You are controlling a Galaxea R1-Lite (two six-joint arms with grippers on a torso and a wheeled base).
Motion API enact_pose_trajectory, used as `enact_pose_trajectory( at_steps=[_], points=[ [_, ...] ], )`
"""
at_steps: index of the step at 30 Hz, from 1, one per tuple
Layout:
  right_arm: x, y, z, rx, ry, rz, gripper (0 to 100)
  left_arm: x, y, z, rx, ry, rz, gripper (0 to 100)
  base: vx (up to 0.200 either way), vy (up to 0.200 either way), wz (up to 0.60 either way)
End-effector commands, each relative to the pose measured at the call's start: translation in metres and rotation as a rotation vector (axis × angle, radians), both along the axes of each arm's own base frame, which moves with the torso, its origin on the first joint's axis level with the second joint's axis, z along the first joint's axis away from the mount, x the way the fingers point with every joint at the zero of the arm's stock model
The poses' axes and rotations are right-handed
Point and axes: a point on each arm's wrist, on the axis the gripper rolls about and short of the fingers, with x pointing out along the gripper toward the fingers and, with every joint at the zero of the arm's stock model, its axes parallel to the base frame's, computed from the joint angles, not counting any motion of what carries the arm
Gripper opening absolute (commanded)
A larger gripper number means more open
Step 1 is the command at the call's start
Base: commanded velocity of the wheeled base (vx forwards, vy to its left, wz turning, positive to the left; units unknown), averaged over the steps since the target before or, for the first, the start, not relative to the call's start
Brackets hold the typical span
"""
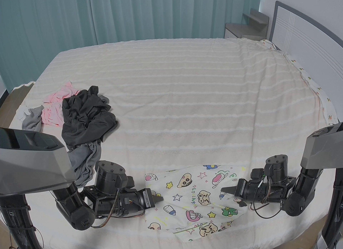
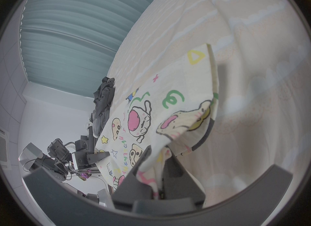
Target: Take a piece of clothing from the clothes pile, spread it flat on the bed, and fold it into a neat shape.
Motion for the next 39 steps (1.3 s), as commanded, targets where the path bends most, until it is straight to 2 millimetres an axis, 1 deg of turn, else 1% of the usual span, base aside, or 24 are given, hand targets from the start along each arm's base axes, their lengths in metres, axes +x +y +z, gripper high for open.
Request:
enact_pose_trajectory(
  at_steps=[1,3,26,31,39],
  points=[
    [0.0,0.0,0.0,0.0,0.002,0.001,0,-0.001,0.0,0.003,-0.005,-0.007,-0.001,0,0.0,0.0,0.0],
    [0.0,0.0,0.0,0.0,0.002,0.001,0,-0.001,0.0,0.003,-0.004,-0.008,-0.001,0,0.0,0.0,0.0],
    [-0.005,0.006,0.001,0.0,0.001,0.024,0,-0.009,0.005,0.004,0.014,-0.001,0.013,0,0.0,0.2,0.0],
    [-0.007,0.008,0.001,0.0,0.001,0.036,0,-0.015,0.008,0.008,0.013,-0.003,0.01,0,0.0,0.2,0.0],
    [-0.009,0.012,0.002,0.001,-0.002,0.048,0,-0.023,0.012,0.006,0.026,0.02,0.008,0,0.0,0.2,0.0]
  ],
)
